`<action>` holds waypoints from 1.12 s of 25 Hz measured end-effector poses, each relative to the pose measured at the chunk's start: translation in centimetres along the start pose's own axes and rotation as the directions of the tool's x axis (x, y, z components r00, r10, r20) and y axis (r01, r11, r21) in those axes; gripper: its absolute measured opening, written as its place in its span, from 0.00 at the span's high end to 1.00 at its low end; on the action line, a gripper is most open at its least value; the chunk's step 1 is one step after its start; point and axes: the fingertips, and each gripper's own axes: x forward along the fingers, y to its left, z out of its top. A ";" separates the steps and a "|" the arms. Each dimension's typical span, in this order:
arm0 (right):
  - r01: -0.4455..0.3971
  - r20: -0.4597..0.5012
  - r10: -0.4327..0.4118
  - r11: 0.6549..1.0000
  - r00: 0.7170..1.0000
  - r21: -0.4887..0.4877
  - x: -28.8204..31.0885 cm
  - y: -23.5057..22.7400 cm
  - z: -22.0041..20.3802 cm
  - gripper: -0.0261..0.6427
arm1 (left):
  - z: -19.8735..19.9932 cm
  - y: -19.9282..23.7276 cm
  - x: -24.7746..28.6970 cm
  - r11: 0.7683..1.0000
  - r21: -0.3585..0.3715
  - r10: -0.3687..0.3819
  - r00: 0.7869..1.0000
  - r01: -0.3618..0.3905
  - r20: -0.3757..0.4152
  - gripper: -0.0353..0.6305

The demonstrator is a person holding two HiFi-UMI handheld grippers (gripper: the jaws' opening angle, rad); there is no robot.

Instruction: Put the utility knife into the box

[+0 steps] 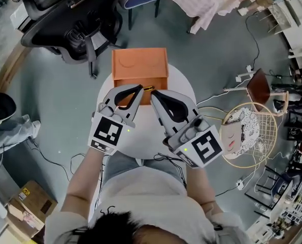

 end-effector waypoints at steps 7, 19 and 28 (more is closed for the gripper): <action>-0.067 -0.003 0.067 0.998 0.998 -0.017 -0.2 1.0 0.3 0.95 | 2.3 -0.8 -2.4 0.998 0.027 0.050 0.996 -0.052 0.074 0.93; -0.155 -0.005 0.154 0.987 0.988 -0.051 -1.3 2.5 0.8 0.95 | 6.0 -3.0 -6.2 0.994 -0.021 0.111 0.968 -0.109 0.223 0.93; -0.220 -0.010 0.220 0.974 0.976 -0.058 -1.7 3.7 0.5 0.95 | 6.6 -4.3 -8.2 0.986 -0.048 0.164 0.950 -0.157 0.264 0.93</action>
